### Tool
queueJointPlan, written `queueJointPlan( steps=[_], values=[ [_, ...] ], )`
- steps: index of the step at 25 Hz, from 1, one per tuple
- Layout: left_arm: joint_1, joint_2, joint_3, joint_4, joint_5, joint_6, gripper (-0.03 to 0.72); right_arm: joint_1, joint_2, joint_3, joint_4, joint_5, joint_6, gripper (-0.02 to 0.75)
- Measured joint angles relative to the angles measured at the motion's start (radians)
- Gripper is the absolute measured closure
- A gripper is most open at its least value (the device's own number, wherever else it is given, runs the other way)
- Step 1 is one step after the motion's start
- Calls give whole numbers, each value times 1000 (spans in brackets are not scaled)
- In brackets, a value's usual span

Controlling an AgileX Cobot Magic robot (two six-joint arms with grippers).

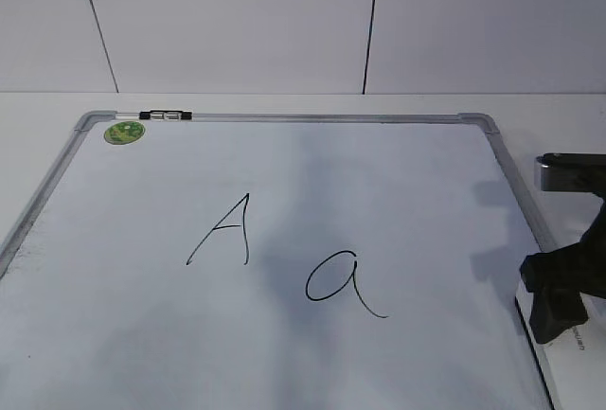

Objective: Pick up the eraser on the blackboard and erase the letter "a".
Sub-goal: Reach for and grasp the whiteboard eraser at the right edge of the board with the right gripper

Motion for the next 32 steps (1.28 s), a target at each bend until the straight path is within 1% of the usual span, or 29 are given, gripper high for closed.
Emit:
queueJointPlan(
  steps=[32],
  values=[
    [0, 0, 0, 0, 0, 0, 381, 0, 80, 0, 0, -32, 5, 93]
  ],
)
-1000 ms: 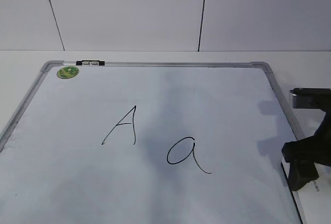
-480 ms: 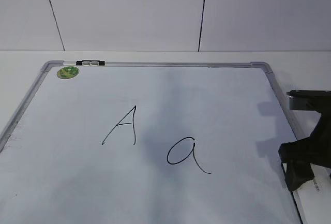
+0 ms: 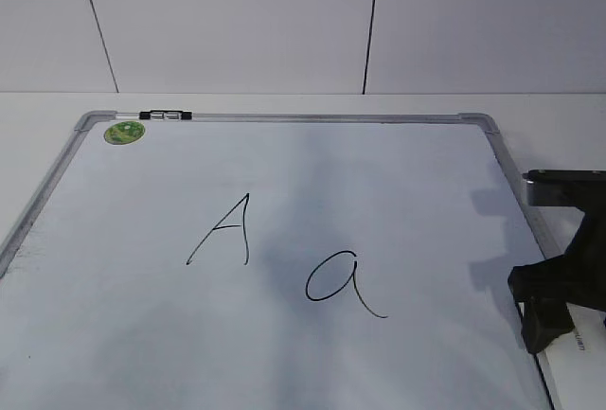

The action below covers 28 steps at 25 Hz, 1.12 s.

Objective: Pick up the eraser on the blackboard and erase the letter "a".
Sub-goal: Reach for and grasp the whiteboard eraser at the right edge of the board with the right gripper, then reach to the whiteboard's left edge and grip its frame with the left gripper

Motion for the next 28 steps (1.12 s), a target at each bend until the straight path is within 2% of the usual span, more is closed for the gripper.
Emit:
queueJointPlan(
  steps=[28],
  values=[
    [0, 0, 0, 0, 0, 0, 381, 0, 0, 0, 0, 0, 2, 104]
  ],
)
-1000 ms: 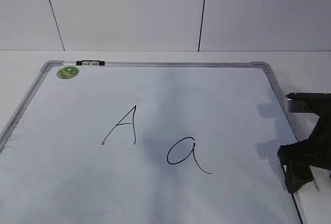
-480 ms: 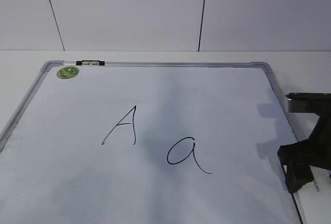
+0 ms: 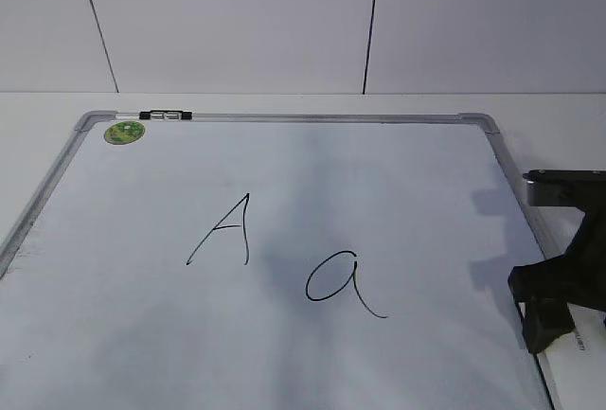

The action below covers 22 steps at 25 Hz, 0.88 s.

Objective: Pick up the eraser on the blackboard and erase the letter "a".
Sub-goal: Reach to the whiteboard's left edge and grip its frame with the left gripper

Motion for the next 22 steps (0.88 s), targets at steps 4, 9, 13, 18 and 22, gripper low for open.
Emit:
queueJointPlan(
  steps=[4, 9, 13, 18, 22],
  values=[
    [0, 0, 0, 0, 0, 0, 381, 0, 0, 0, 0, 0, 0, 105],
    [0, 0, 0, 0, 0, 0, 381, 0, 17, 0, 0, 3, 0, 116],
    [0, 0, 0, 0, 0, 0, 381, 0, 40, 0, 0, 6, 0, 132],
    [0, 0, 0, 0, 0, 0, 381, 0, 41, 0, 0, 6, 0, 145],
    [0, 0, 0, 0, 0, 0, 381, 0, 41, 0, 0, 6, 2, 160]
  ],
)
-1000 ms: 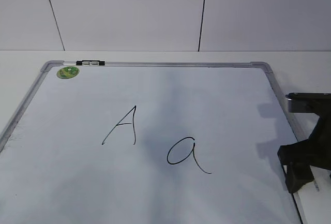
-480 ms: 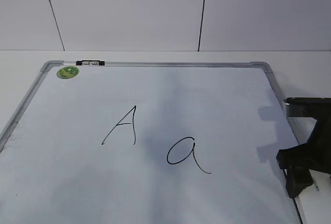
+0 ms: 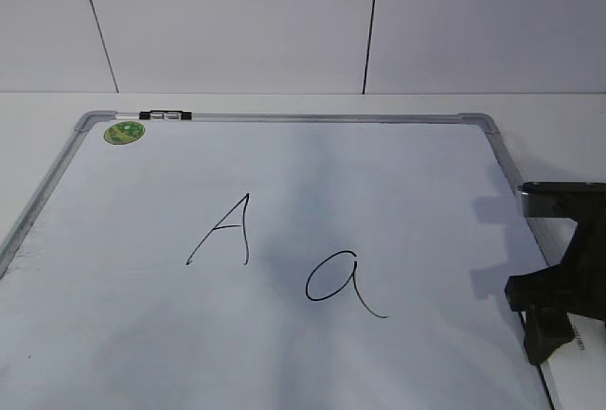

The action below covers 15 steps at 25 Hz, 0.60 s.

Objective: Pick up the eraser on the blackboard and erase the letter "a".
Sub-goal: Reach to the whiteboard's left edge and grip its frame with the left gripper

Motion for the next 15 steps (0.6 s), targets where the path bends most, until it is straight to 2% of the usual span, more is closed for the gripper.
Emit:
queueJointPlan(
  steps=[15],
  values=[
    [0, 0, 0, 0, 0, 0, 381, 0, -2, 0, 0, 0, 2, 178]
  ],
)
